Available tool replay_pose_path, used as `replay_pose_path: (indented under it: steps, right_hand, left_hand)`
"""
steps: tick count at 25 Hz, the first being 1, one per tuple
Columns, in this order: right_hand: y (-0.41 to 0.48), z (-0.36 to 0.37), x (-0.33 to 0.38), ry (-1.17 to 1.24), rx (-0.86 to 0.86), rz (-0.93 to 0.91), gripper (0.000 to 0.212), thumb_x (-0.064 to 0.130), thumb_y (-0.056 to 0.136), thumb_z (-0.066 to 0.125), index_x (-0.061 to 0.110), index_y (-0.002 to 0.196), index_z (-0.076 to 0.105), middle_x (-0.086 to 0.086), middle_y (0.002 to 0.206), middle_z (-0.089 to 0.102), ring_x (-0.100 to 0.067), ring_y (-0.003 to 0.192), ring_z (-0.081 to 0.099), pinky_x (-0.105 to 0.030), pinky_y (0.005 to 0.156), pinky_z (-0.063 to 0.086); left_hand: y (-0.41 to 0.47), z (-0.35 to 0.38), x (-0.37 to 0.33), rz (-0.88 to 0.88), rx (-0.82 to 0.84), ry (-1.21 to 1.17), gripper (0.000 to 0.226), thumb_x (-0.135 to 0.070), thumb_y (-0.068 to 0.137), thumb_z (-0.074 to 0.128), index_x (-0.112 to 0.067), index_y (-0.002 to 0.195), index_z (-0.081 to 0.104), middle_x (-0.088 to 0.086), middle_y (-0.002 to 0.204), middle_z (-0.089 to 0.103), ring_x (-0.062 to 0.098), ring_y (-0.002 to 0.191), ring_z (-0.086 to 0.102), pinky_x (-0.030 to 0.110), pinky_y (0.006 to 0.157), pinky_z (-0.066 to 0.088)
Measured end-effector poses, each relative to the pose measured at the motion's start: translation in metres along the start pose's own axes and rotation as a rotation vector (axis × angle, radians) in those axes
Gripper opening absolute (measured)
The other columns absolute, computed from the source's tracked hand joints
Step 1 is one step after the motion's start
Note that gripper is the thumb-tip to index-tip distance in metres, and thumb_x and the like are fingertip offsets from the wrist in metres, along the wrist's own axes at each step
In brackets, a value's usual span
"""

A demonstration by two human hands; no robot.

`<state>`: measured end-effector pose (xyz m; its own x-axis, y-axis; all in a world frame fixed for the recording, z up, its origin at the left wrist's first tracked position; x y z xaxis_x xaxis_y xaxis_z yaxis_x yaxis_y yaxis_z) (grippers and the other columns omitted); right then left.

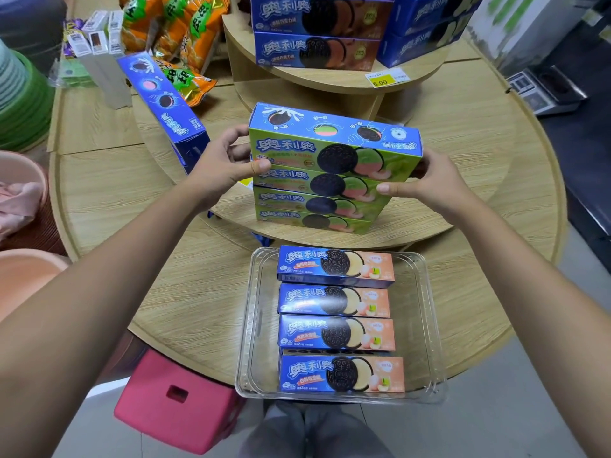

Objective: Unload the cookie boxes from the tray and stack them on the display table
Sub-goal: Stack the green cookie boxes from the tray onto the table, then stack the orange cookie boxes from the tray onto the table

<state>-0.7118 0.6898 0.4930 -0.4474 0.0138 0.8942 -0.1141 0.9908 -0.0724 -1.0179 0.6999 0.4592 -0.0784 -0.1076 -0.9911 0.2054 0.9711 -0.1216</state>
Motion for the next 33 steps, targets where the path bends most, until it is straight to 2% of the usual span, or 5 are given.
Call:
replay_pose_path:
  steps: [6,12,17,23,33]
  right_hand:
    - [-0.022,-0.005,-0.030,-0.114,-0.068,0.022,0.083,0.027,0.057,0.088,0.030,0.128,0.044,0.002,0.122,0.057,-0.015,0.110,0.056,-0.033,0.082,0.052]
    - [-0.100,-0.002,-0.102,-0.443,-0.192,0.174,0.080,0.046,0.062,0.081,0.017,0.129,0.049,-0.004,0.124,0.056,-0.023,0.110,0.054,-0.035,0.090,0.044]
    - [-0.163,0.009,-0.154,-0.665,-0.203,0.387,0.078,0.057,0.072,0.066,0.017,0.134,0.041,-0.007,0.131,0.054,-0.027,0.118,0.050,-0.042,0.092,0.045]
    - [-0.194,0.027,-0.175,-0.558,-0.258,0.618,0.048,0.037,0.078,0.066,0.010,0.111,0.045,-0.006,0.082,0.059,-0.033,0.082,0.058,-0.038,0.070,0.047]
    - [-0.190,0.015,-0.195,-0.494,-0.262,0.576,0.025,0.019,0.076,0.065,0.009,0.086,0.045,-0.010,0.073,0.057,-0.033,0.070,0.055,-0.034,0.059,0.043]
  left_hand:
    - [-0.025,-0.007,0.013,0.027,-0.189,0.261,0.070,-0.030,0.069,0.080,-0.029,0.131,0.046,-0.002,0.130,0.058,0.009,0.120,0.055,0.029,0.098,0.045]
    - [-0.097,0.012,0.081,-0.078,-0.447,0.167,0.042,-0.018,0.080,0.070,-0.012,0.120,0.057,0.007,0.110,0.064,0.006,0.093,0.061,0.023,0.091,0.049]
    - [-0.154,0.029,0.155,-0.315,-0.412,0.664,0.057,-0.047,0.080,0.064,-0.013,0.125,0.053,0.004,0.105,0.062,0.021,0.097,0.060,0.036,0.082,0.047]
    - [-0.181,0.053,0.181,-0.423,-0.293,0.721,0.044,-0.047,0.084,0.057,-0.020,0.119,0.054,0.006,0.087,0.068,0.032,0.085,0.063,0.032,0.065,0.041]
    - [-0.200,0.080,0.175,-0.488,-0.551,0.671,0.028,-0.028,0.081,0.061,-0.011,0.103,0.058,0.020,0.090,0.070,0.041,0.087,0.063,0.035,0.067,0.038]
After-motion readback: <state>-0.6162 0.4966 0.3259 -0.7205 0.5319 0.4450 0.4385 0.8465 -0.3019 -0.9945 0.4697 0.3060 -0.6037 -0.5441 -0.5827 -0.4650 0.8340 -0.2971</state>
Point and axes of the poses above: each hand's wrist, its own y-axis towards the middle knuckle, its own z-axis out of the palm, x = y × z, the point moved 6 cm from there along y, towards the middle knuckle
